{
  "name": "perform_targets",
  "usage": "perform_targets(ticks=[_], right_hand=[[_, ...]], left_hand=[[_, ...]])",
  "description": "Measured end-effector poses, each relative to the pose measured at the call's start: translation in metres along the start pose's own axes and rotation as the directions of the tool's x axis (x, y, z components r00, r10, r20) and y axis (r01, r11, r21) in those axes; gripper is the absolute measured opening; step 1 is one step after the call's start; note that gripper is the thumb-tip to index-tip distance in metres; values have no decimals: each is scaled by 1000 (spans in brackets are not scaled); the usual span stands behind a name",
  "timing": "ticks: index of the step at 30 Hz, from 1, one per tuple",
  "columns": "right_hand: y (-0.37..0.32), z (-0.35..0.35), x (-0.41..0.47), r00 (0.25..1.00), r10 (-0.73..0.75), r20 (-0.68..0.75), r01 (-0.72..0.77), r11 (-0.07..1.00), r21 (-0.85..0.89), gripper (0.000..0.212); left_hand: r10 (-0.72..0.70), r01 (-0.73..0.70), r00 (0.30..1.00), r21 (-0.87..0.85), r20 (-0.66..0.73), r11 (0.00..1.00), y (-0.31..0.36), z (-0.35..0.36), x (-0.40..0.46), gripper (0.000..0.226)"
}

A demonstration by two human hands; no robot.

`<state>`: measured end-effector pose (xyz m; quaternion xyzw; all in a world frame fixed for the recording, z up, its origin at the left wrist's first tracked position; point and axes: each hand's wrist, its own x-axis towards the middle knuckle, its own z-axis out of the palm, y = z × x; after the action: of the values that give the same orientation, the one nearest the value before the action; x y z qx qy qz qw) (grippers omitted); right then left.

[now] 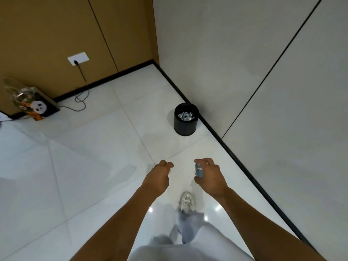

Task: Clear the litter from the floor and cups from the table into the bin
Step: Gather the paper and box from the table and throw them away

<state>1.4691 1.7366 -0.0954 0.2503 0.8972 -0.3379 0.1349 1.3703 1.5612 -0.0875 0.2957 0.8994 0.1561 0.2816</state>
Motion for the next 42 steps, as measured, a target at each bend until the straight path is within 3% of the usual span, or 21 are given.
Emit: perform_targets(ticks=[7,17,22,28,32,39,42], right_hand=[[-8,-72,146,999,26,38,-25,1000,-16,56],[-23,-119,338,987,101,126,-100,995,-14,57],[-19,-138,426,989,65,135,-65,998,-5,57],[-6,-124,554,969,20,245,3,996,-95,64],[12,-103,612,924,77,375,3,978,-209,65],[52,-118,651,915,52,401,45,973,-228,59],[67,-132,654,908,67,413,41,968,-247,58]], left_hand=[[-64,62,998,-77,-25,995,18,-66,139,48],[-115,120,992,-113,49,986,-7,-134,333,47],[-156,160,987,-103,43,982,-14,-152,408,43],[-274,279,960,-180,49,943,-23,-139,491,37],[-349,358,934,-231,79,905,-23,-115,540,38],[-388,390,919,-283,67,876,-4,-74,623,40],[-347,364,931,-208,114,908,4,-56,654,57]])
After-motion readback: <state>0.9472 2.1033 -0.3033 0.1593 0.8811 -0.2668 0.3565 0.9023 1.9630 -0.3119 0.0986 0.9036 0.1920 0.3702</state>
